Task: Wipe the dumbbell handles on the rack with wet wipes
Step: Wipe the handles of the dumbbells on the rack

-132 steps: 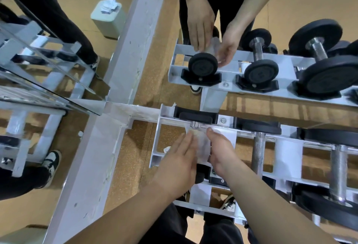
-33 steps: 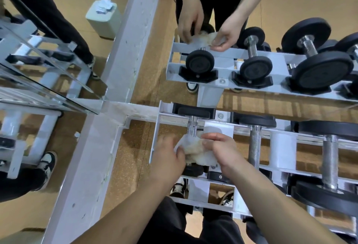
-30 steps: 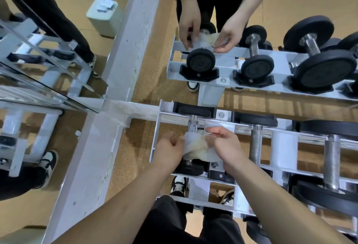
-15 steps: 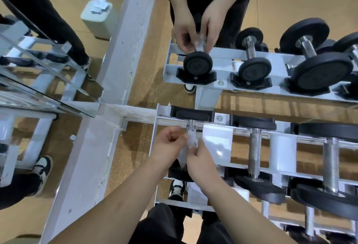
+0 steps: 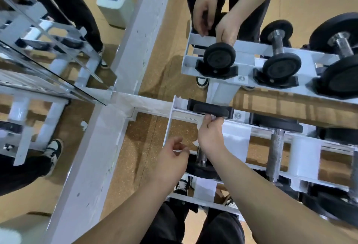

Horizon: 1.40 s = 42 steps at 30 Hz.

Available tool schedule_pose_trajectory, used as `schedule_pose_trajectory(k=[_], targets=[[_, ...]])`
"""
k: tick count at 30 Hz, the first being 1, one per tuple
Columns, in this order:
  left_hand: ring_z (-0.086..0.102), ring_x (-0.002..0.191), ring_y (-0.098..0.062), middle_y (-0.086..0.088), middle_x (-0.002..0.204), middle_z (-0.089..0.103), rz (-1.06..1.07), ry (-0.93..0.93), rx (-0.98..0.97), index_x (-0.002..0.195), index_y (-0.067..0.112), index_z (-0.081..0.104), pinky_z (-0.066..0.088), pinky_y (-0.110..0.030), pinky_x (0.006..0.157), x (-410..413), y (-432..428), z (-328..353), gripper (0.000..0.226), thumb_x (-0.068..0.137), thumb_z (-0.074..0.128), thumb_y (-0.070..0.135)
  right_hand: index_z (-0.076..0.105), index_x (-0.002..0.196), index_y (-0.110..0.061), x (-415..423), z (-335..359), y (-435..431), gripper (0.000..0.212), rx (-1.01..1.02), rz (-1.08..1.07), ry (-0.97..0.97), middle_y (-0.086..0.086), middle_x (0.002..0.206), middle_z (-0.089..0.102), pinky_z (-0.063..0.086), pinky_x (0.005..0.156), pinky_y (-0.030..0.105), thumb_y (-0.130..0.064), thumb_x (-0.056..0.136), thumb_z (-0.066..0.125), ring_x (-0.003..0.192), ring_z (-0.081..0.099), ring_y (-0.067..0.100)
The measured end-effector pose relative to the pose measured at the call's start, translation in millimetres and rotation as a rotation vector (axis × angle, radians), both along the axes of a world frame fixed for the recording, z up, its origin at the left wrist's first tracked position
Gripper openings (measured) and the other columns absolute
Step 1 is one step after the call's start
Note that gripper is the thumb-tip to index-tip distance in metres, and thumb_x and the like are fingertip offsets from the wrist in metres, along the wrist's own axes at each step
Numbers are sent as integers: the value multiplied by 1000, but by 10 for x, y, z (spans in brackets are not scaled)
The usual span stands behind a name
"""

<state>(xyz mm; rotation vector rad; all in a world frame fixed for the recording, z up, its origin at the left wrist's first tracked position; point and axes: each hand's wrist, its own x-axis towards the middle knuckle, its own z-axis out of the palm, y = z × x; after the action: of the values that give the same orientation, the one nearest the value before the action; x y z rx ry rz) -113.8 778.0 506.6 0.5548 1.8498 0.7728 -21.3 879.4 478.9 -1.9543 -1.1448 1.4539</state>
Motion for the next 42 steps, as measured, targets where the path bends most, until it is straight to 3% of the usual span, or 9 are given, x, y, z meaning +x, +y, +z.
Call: schedule_pose_trajectory(k=[4,8,11,15,20,27,34,39,42], targets=[[65,96,0,17,111,66,-32,34,-8,135,30,58,51,-16,76,16,-21,30,37,99,62,21,29,114,-14,51,30,-212,27,-68,195,-48,11,96,57,45,69,37,-40,111,35,80,60,25],[63,102,-1,15,115,65,-37,44,-36,138,30,57,51,-17,82,27,-81,36,40,100,60,19,21,122,-14,168,136,-439,31,-265,366,-59,4,97,52,52,95,47,-41,111,33,92,60,23],[63,104,-1,15,117,65,-71,60,-44,141,30,56,54,-22,89,42,-114,49,42,100,60,19,16,142,-10,112,216,-308,44,-284,256,-5,6,97,54,50,76,36,-39,113,32,84,57,18],[63,103,0,15,116,65,-85,69,-34,142,27,54,53,-20,87,63,-123,70,43,100,59,18,26,139,-7,30,107,17,46,-169,67,24,22,136,54,45,93,40,-41,111,38,116,59,35],[60,99,5,15,121,64,-122,100,-32,143,29,52,43,-5,65,94,-136,93,43,102,58,19,13,140,-17,193,96,-268,47,-236,326,-53,20,129,59,51,95,48,-44,110,36,109,64,36],[59,105,3,13,122,64,-130,96,-50,145,25,52,43,-8,76,125,-187,83,45,101,58,15,11,164,-9,313,316,-566,59,-407,751,-352,14,167,32,-5,128,53,-32,112,26,152,35,30],[57,111,1,11,129,61,-83,96,-5,141,27,53,44,-16,81,16,-204,159,43,101,56,14,14,156,-6,139,228,-92,63,-353,184,-35,19,127,59,43,93,38,-46,111,30,107,56,29],[59,104,5,17,127,60,-76,105,-3,141,31,52,45,-16,79,26,-265,125,44,100,55,18,8,158,-6,211,320,-398,59,-296,421,-63,17,137,50,47,97,39,-38,112,29,110,61,28],[58,107,2,18,123,60,-91,122,-22,144,29,52,46,-23,90,115,-272,127,45,100,56,20,24,159,-14,298,384,-523,50,-380,737,-321,17,163,28,12,125,58,-25,111,31,146,36,36]])
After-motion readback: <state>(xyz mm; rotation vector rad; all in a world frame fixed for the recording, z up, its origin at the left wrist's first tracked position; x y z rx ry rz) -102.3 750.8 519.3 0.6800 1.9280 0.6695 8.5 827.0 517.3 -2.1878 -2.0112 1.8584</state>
